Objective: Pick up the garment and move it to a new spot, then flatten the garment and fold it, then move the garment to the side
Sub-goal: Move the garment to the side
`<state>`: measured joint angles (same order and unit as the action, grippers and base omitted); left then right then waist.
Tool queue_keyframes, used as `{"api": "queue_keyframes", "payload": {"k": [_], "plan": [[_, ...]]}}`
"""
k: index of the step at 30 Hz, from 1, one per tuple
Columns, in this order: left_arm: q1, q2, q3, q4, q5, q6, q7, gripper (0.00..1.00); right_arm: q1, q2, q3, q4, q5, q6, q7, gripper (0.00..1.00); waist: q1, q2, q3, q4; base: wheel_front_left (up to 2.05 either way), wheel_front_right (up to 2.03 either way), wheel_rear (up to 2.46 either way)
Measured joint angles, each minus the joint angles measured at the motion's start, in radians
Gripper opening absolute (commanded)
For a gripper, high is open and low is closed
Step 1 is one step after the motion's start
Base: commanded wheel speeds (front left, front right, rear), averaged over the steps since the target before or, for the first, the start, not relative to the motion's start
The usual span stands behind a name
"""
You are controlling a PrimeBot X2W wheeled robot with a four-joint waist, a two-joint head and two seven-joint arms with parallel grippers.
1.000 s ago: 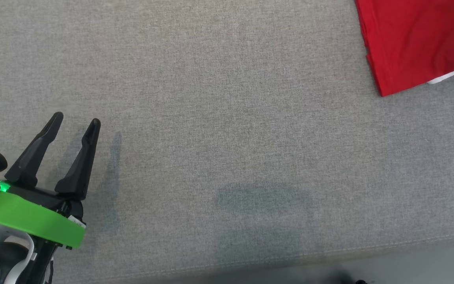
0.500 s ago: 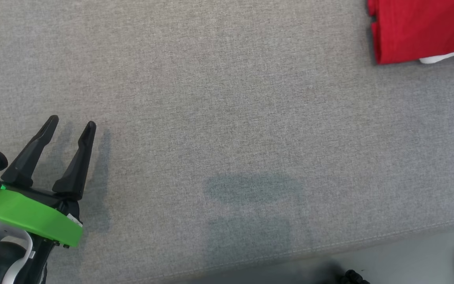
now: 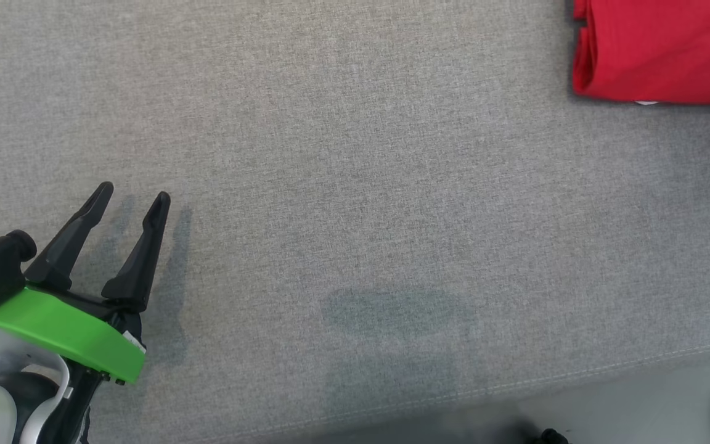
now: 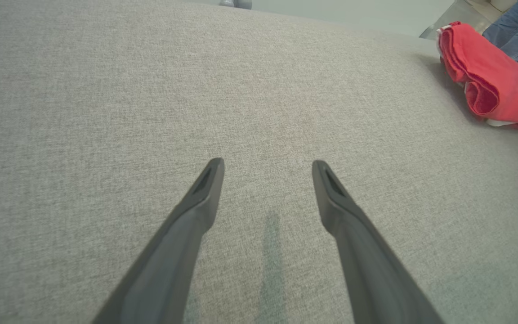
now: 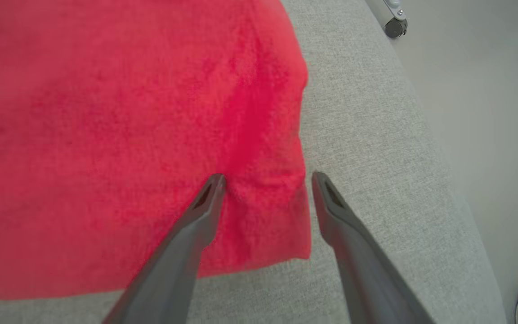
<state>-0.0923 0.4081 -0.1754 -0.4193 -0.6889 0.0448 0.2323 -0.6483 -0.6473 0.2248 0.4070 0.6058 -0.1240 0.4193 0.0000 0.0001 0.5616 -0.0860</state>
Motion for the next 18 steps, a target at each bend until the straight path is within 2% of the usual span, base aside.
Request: {"api": "queue_keyframes", "payload": {"k": [6,10,13,18], "plan": [[0.0,-0.016,0.005,0.026,0.0,0.0,-0.014,1.0,0.035,-0.003,-0.087,0.123,-0.06,-0.001,-0.089,1.0,0.0,0.0,-0.025,0.009,0.0,0.0,0.0],[0.0,-0.043,0.006,0.046,-0.001,0.0,-0.049,1.0,0.067,0.012,-0.119,0.14,-0.069,-0.001,-0.166,1.0,0.0,0.0,-0.051,0.014,0.0,0.0,0.0],[0.0,-0.056,0.013,0.075,-0.001,0.0,-0.079,1.0,0.083,0.012,-0.115,0.103,-0.081,-0.001,-0.235,1.0,0.0,0.0,-0.078,0.019,0.0,0.0,0.0],[0.006,-0.06,0.072,0.135,0.039,0.01,-0.158,1.0,0.109,0.03,-0.104,-0.056,-0.096,-0.001,-0.386,1.0,-0.0001,-0.0001,-0.148,0.03,0.0,0.0,0.0]]}}
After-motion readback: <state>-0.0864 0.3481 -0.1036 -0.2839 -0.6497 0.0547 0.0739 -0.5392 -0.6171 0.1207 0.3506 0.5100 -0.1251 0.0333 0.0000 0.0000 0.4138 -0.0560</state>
